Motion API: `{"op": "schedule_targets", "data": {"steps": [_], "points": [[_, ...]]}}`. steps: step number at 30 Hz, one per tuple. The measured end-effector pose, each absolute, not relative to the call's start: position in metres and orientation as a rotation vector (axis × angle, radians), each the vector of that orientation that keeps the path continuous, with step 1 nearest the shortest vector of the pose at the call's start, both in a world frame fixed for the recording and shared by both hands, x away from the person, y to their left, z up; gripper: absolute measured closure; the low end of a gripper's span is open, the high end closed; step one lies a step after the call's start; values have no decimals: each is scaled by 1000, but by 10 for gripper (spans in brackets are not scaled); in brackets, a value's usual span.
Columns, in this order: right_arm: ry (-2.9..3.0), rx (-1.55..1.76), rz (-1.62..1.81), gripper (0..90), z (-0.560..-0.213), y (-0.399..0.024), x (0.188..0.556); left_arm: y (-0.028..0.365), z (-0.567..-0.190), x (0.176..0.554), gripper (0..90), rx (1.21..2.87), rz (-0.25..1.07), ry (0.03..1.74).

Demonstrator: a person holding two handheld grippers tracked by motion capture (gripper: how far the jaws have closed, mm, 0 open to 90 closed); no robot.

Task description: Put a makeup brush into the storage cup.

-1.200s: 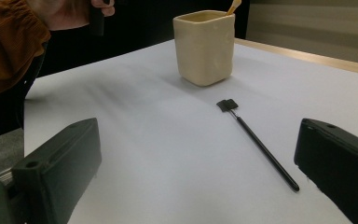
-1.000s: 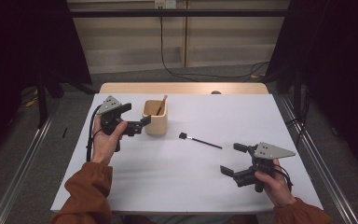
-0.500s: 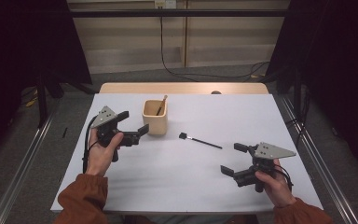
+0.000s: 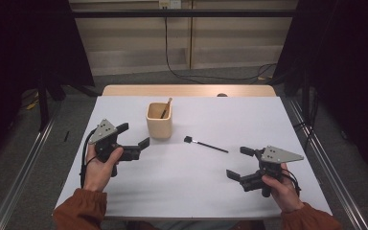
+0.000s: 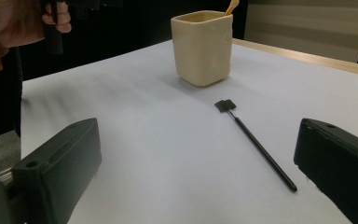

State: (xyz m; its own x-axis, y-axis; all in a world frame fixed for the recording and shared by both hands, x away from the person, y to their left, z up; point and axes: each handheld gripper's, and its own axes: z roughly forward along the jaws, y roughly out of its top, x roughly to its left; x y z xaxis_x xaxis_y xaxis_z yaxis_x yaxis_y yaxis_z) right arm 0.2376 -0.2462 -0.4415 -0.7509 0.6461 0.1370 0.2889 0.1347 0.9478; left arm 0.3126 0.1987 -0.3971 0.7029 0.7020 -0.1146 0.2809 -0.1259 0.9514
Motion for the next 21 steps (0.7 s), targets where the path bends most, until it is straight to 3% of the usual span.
{"op": "schedule_targets", "data": {"steps": [21], "points": [[2103, 933, 1650, 1, -442, -246, 240, 216, -406, 262, 25, 1713, 463, 829]]}}
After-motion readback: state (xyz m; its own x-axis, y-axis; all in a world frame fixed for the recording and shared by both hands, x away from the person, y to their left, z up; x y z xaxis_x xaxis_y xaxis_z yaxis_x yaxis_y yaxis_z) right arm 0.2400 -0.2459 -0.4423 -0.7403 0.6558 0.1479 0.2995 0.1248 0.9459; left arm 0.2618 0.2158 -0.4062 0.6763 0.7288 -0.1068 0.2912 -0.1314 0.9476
